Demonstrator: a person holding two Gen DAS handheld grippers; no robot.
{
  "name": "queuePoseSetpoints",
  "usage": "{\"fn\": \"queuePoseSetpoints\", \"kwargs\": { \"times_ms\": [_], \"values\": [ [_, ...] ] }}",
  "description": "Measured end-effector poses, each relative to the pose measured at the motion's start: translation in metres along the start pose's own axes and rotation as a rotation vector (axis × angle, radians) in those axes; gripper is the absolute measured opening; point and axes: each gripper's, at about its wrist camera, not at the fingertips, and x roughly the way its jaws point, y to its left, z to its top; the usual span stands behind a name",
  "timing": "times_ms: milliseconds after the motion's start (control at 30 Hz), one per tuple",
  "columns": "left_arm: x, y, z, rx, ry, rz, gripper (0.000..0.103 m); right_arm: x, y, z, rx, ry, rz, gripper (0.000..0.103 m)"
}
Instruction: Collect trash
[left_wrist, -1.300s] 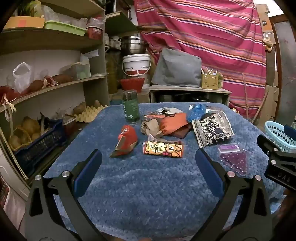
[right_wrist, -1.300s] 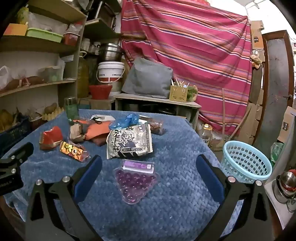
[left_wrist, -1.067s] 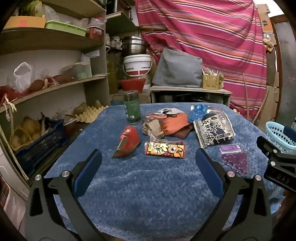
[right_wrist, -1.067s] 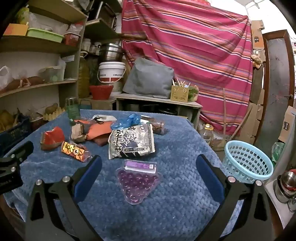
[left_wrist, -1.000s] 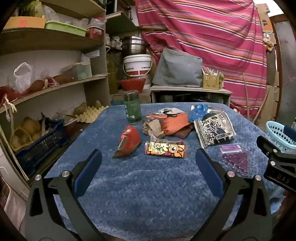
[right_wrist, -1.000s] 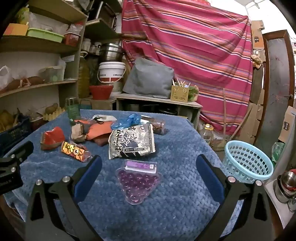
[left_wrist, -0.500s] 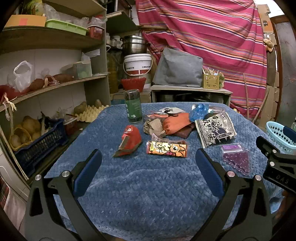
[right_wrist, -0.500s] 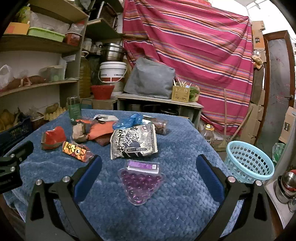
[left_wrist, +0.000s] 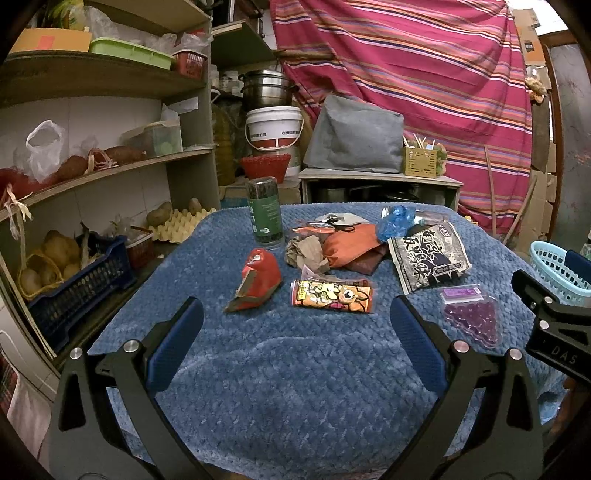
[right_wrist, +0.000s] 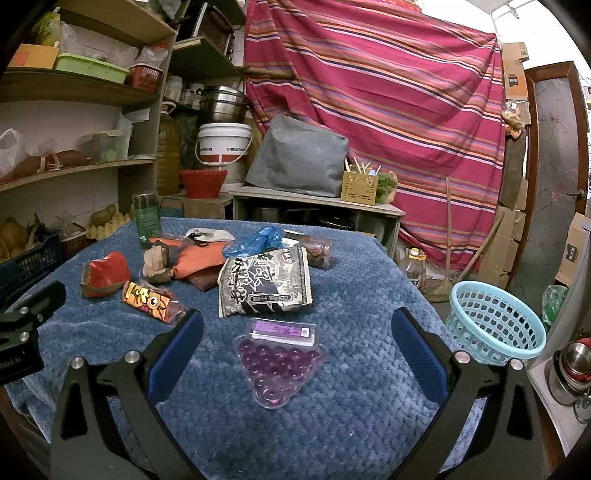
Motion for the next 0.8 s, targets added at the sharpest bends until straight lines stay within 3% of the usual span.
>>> {"fn": "queuePoseSetpoints", "kwargs": {
  "times_ms": [800],
  "values": [
    [0.0010,0.0011,0.0003,-0.004,0.003,-0.001,0.098,0.0003,-0.0029,0.0001,-0.002,0.001,-0.004,0.099]
  ]
}}
